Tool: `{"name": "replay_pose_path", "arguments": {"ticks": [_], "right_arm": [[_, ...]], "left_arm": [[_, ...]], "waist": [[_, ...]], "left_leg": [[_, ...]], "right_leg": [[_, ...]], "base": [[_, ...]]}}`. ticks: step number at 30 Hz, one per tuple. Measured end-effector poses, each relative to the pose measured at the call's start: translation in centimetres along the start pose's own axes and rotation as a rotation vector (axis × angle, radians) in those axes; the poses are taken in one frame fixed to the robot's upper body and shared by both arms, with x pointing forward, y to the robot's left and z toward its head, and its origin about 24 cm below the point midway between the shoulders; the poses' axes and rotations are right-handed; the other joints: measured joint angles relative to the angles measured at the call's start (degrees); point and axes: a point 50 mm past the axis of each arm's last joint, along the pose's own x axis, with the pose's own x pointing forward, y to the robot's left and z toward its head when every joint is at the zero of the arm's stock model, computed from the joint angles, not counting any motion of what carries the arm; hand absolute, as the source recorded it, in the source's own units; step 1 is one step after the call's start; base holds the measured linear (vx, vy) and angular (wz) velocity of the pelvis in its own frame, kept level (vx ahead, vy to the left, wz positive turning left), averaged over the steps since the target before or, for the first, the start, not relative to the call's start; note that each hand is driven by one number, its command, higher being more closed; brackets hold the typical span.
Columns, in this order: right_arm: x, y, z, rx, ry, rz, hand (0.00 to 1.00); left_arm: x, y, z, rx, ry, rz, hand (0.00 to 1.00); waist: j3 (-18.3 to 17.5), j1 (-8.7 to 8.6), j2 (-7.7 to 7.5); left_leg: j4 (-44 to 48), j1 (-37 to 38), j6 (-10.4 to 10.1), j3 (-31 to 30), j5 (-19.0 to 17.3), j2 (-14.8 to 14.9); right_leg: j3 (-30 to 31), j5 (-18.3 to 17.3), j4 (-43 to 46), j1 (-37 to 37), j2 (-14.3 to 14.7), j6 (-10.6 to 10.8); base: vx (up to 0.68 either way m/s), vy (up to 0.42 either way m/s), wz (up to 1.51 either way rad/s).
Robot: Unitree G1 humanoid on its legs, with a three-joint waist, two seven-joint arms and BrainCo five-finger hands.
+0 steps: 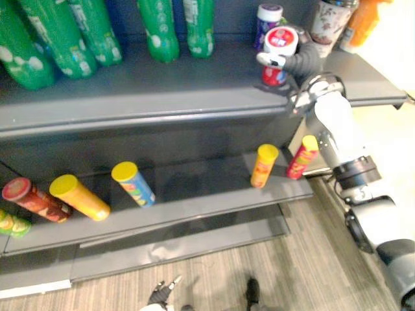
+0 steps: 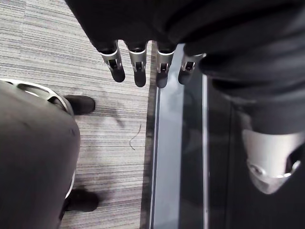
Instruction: Put the gum and the chips on the shelf.
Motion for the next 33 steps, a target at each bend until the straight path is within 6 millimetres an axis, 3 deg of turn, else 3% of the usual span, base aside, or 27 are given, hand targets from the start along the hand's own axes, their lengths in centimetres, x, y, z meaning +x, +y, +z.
{"name": "replay_pose_path", "arguments": {"ticks": [5, 6, 14, 22, 31, 33], "right_arm": [[0.0, 0.0, 0.0, 0.000, 0.001, 0.000, 1.00], [0.0, 0.0, 0.0, 0.000, 0.001, 0.000, 0.00], [-0.4, -0.6, -1.0, 0.009, 0.035, -0.040, 0.00], [-0.1, -2.6, -1.6, 0.033, 0.080, -0.180, 0.00], [0.0, -3.9, -1.2, 0.003, 0.072, -0.249, 0.00], [0.0, -4.0, -0.1, -0.003, 0.032, -0.251, 0.00]], "left_arm": [[0.0, 0.0, 0.0, 0.000, 0.000, 0.000, 0.00], [0.0, 0.0, 0.0, 0.000, 0.000, 0.000, 0.00], [0.0, 0.0, 0.1, 0.005, -0.003, 0.000, 0.00], [0.0, -0.1, 0.2, 0.014, -0.005, 0.003, 0.00], [0.1, 0.1, 0.2, 0.017, -0.007, 0.008, 0.00], [0.0, 0.1, 0.2, 0.016, -0.007, 0.010, 0.00]], "waist": [[0.0, 0.00, -0.03], [0.0, 0.00, -0.04], [0.2, -0.06, -0.61], [0.2, 0.02, -0.76], [0.2, -0.18, -0.76], [0.2, -0.33, -0.78]], "left_leg": [[0.0, 0.0, 0.0, 0.0, 0.0, 0.0], [0.0, 0.0, 0.0, 0.0, 0.0, 0.0], [0.0, -0.1, 0.1, -0.1, 0.0, 0.0], [0.1, -0.1, 0.1, -0.2, 0.3, -0.2], [0.1, -0.1, 0.0, -0.1, 0.3, -0.1], [0.1, -0.1, 0.0, -0.1, 0.3, -0.1]], "right_leg": [[0.0, 0.0, 0.0, 0.0, 0.0, 0.0], [0.0, 0.0, 0.0, 0.0, 0.0, 0.0], [-0.1, 0.0, 0.1, 0.0, -0.1, 0.0], [0.0, 0.1, 0.0, 0.0, -0.2, 0.2], [-0.1, 0.1, 0.0, 0.0, -0.1, 0.2], [-0.1, 0.1, 0.0, -0.1, -0.1, 0.2]], "base": [[0.00, 0.000, 0.00], [0.00, 0.000, 0.00], [0.00, 0.000, 0.00], [0.00, 0.000, 0.00], [0.00, 0.000, 0.00], [0.00, 0.000, 0.00]]}}
